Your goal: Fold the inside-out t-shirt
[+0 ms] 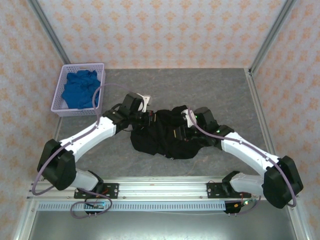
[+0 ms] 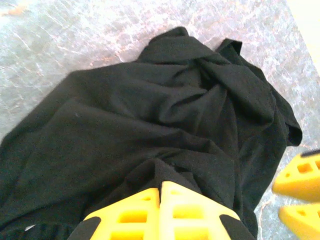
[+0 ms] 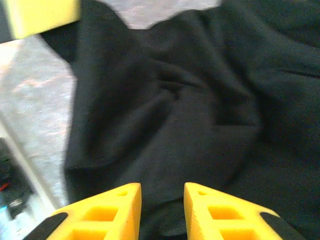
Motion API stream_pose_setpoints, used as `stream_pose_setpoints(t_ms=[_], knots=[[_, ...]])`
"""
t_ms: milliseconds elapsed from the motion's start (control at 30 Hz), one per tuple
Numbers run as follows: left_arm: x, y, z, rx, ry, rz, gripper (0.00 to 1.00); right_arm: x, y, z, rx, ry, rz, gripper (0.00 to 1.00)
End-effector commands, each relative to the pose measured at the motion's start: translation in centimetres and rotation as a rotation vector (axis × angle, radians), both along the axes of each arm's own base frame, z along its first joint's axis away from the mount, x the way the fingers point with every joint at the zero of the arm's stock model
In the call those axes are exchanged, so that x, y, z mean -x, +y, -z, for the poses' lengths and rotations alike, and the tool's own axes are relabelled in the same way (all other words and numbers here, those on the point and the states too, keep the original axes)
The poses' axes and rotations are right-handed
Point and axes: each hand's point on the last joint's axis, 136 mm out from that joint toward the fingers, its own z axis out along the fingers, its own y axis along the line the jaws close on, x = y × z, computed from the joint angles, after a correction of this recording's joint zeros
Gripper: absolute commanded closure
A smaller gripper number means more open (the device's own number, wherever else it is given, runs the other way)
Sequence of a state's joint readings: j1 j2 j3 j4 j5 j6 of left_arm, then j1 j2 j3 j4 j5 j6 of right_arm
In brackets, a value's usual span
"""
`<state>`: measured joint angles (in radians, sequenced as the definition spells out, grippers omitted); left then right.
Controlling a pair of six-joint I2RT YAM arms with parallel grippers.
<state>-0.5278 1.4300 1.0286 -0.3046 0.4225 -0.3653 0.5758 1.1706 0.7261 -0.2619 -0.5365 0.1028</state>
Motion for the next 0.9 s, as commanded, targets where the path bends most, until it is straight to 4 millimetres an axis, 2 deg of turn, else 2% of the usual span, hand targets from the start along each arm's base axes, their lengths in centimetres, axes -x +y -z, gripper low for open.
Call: stream_pose_setpoints(t_ms=[0, 133, 200, 367, 533, 633, 867], knots=[[0.0, -0.9, -1.0, 0.033, 0.012, 0.045, 1.00, -0.6, -1.7, -0.9, 0.113, -0.108, 0.061, 0.66], [-0.1, -0.8, -1.2, 0.027, 0.018, 0.039, 1.00, 2.7, 2.2, -3.8, 0.066, -0.281, -0.155, 0.57], [-0.1, -0.7, -1.3, 0.025, 0.020, 0.033, 1.00, 3.8, 3.4, -4.2, 0.092, -0.327, -0.217, 0.53], [-0.2, -0.7, -1.2, 0.026, 0.030, 0.022, 1.00, 4.6, 4.7, -1.7, 0.304, -0.390, -0.308, 0.48], [-0.2, -0.8, -1.4, 0.025, 0.032, 0.024, 1.00, 5.2, 7.0, -1.5, 0.438, -0.519, -0.401, 0.55], [-0.2, -0.8, -1.3, 0.025, 0.037, 0.028, 1.00, 5.3, 8.1, -1.2, 0.495, -0.534, -0.456, 0.57], [-0.1, -0.7, -1.4, 0.015, 0.035, 0.035, 1.00, 3.4, 7.7, 2.1, 0.714, -0.510, -0.482, 0.57]])
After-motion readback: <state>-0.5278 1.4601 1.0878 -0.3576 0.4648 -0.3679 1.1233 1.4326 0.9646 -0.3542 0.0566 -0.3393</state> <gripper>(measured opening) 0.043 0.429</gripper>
